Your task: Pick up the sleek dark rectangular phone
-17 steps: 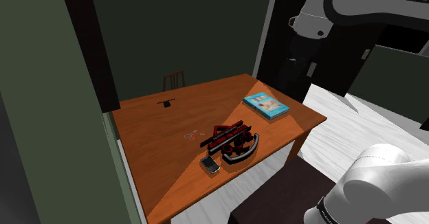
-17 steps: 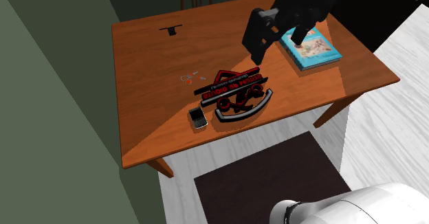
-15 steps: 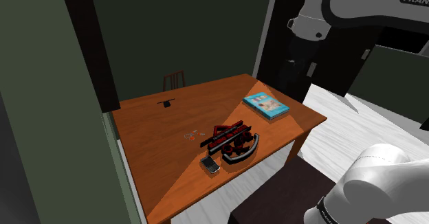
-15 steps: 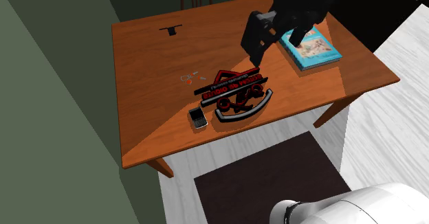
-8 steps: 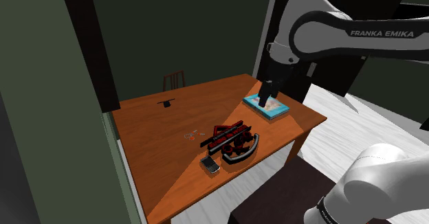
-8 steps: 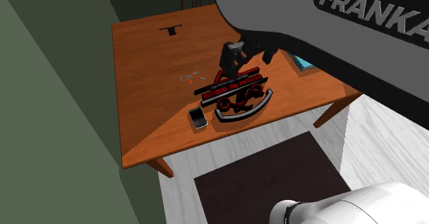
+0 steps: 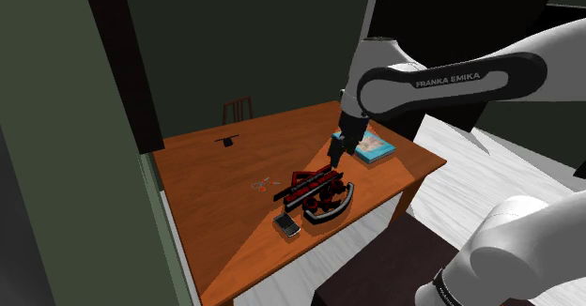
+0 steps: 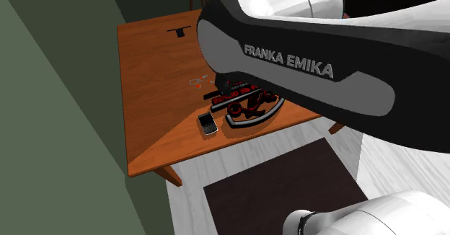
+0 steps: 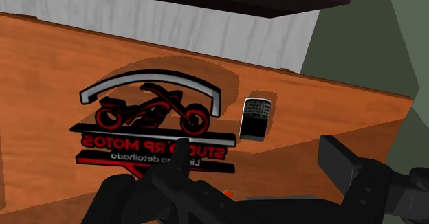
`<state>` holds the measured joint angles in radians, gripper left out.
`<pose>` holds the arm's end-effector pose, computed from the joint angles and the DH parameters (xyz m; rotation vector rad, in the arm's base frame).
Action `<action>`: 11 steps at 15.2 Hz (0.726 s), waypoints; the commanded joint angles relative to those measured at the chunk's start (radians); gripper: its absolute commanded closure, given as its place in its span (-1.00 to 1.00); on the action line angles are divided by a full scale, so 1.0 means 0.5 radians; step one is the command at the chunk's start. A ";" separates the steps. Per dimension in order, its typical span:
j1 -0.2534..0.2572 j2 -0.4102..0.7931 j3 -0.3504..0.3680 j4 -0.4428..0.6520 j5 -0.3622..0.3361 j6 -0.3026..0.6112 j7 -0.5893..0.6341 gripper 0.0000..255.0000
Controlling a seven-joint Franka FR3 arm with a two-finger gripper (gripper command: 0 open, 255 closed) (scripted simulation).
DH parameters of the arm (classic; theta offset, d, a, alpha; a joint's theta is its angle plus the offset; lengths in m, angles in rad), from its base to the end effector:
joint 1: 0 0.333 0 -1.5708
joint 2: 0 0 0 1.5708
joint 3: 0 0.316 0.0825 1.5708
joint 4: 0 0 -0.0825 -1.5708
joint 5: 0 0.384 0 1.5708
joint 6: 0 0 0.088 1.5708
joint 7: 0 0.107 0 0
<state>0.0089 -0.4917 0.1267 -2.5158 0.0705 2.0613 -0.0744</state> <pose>0.3931 0.0586 0.4512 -3.1267 -0.2570 -0.0544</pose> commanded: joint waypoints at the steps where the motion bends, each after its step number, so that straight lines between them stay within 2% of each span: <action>1: 0.008 0.111 0.023 -0.037 0.011 0.141 0.018 -1.00; 11: 0.020 0.858 0.115 0.031 -0.023 0.772 0.122 -1.00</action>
<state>0.0179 -0.0973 0.1805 -2.5006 0.0619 2.4148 -0.0188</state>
